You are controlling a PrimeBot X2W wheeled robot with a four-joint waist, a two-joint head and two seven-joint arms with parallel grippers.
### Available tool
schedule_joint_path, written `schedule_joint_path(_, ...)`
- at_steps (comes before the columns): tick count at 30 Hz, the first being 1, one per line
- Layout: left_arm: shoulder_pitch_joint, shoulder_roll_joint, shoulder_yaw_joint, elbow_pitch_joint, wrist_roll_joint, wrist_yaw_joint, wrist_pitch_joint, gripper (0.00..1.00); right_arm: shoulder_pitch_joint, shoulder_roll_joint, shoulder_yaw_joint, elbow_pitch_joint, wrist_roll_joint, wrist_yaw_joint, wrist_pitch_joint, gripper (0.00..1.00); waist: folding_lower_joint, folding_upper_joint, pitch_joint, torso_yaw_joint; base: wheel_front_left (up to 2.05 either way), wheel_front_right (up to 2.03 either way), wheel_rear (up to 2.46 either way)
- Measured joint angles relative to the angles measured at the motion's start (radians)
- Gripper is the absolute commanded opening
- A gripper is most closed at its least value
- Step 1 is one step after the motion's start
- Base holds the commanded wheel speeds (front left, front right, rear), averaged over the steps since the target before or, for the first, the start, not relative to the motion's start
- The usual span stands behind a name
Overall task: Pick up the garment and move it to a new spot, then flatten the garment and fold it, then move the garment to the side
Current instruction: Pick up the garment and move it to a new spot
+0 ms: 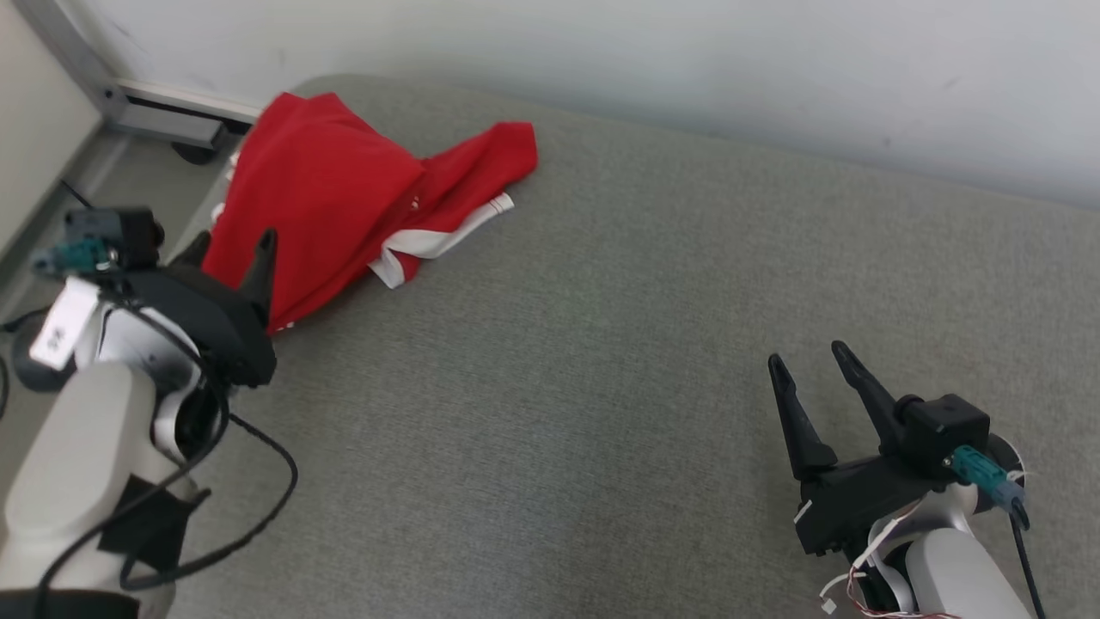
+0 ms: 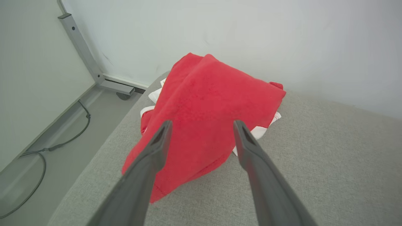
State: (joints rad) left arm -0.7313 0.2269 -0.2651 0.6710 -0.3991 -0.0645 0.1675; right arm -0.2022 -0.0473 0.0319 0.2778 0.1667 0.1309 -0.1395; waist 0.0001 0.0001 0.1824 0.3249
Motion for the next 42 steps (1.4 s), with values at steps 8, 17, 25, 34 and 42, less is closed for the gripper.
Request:
schedule_joint_path(8, -0.131, 0.037, -0.026, 0.090, 0.006, -0.025, 0.107, 1.00, 0.008, -0.001, -0.002, -0.119, -0.019, 0.000, 0.054, 1.00, 0.0000, 0.0000, 0.094, -0.061, 0.00, 0.00, 0.00)
schedule_joint_path(17, -0.211, 0.087, -0.017, 0.174, 0.007, -0.001, 0.176, 1.00, 0.012, -0.001, 0.000, -0.175, -0.020, 0.000, 0.078, 1.00, 0.0000, 0.0001, 0.189, -0.128, 0.00, 0.00, 0.00)
schedule_joint_path(25, -0.225, 0.093, -0.009, 0.212, -0.004, 0.021, 0.168, 0.00, 0.011, -0.001, -0.001, -0.181, -0.020, 0.000, 0.079, 1.00, 0.0000, 0.0001, 0.236, -0.175, 0.00, 0.00, 0.00)
schedule_joint_path(34, -0.238, 0.092, -0.006, 0.251, -0.014, 0.020, 0.123, 0.00, 0.010, -0.001, -0.006, -0.177, -0.019, 0.000, 0.084, 1.00, -0.0001, 0.0001, 0.238, -0.183, 0.00, 0.00, 0.00)
schedule_joint_path(42, -0.272, 0.100, -0.005, 0.248, -0.032, 0.017, 0.099, 0.00, 0.011, -0.001, 0.012, -0.132, 0.008, 0.000, 0.070, 1.00, -0.0001, 0.0000, 0.187, -0.174, 0.00, 0.00, 0.00)
